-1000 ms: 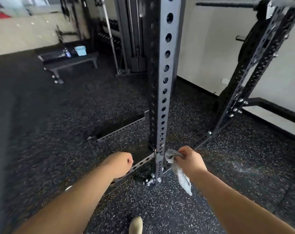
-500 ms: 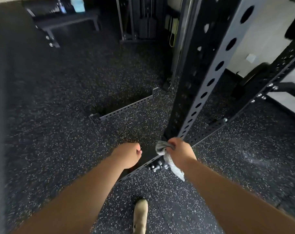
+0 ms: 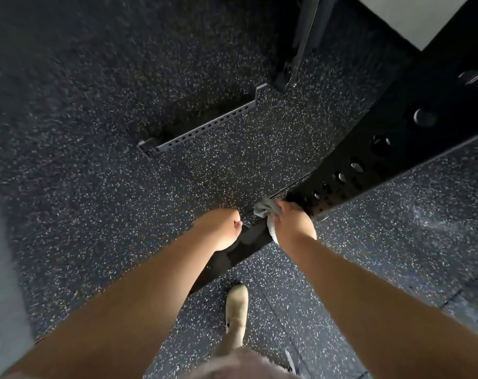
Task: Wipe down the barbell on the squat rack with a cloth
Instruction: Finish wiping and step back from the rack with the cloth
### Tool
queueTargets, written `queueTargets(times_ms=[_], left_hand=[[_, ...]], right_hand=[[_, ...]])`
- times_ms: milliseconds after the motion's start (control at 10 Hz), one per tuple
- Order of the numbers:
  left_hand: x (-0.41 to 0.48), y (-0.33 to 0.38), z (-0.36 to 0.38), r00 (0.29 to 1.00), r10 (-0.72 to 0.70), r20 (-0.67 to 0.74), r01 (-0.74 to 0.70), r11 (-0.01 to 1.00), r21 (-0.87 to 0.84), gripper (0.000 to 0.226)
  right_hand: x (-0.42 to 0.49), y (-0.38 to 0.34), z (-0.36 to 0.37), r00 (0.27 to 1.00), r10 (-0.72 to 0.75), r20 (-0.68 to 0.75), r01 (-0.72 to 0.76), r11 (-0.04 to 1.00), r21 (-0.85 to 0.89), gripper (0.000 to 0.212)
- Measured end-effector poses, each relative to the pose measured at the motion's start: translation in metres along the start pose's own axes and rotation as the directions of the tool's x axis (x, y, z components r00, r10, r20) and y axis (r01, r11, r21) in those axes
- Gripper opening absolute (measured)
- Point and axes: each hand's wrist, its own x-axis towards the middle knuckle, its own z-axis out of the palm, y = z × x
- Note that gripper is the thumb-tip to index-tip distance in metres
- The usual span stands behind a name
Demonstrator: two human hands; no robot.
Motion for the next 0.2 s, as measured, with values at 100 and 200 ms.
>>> queueTargets(times_ms=[100, 200], left_hand=[[0.007, -0.002, 0.004, 0.999, 0.019, 0.043, -0.021, 0.999, 0.026, 0.036], [0.008, 0.005, 0.002, 0.998, 0.034, 0.045, -0.036, 0.999, 0.029, 0.035]], right_hand=[[-0.003, -0.005, 0.002, 0.999, 0.040, 0.010, -0.039, 0.995, -0.092, 0.049], [-0.015, -0.004, -0.002, 1.000, 0.027, -0.006, -0.027, 0.993, -0.112, 0.052]])
